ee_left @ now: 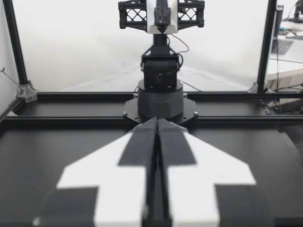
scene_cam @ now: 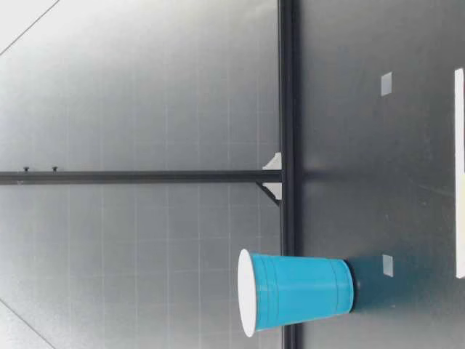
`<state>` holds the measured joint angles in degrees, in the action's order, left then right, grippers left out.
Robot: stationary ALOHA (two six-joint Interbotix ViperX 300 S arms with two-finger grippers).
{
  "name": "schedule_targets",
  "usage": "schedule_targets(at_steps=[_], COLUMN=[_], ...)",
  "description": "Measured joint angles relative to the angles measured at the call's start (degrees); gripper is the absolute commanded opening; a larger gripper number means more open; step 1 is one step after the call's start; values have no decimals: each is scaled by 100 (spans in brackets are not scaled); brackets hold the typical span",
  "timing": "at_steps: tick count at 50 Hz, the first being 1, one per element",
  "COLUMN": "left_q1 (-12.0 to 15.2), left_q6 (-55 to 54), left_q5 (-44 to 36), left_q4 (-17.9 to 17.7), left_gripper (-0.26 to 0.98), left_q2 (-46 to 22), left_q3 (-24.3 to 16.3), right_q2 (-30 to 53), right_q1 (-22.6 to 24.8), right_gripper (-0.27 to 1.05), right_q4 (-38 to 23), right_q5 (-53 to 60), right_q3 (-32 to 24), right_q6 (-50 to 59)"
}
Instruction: Pick up the screwdriver with the right arm, hand it over to the left arm then place it into the cup.
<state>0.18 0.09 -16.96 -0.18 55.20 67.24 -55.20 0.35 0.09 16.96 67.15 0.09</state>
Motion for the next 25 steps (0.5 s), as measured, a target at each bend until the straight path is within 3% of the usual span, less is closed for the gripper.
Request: schedule_targets(at_steps=[6, 12, 25], left_q1=[88, 114, 105], left_q6=[26, 44, 26], left_q5=[-97, -229, -378], left_q4=[9, 9, 9], left_gripper=[10, 10, 10], left_q2=[35, 44, 44], left_q3=[35, 79, 211], right_q2=[53, 352, 2241], right_q1=[0, 0, 0], right_gripper=[5, 4, 4], right_q4=[0, 0, 35], right_q5=[62, 211, 9], right_q3=[0, -97, -1213], right_q6=[35, 53, 79])
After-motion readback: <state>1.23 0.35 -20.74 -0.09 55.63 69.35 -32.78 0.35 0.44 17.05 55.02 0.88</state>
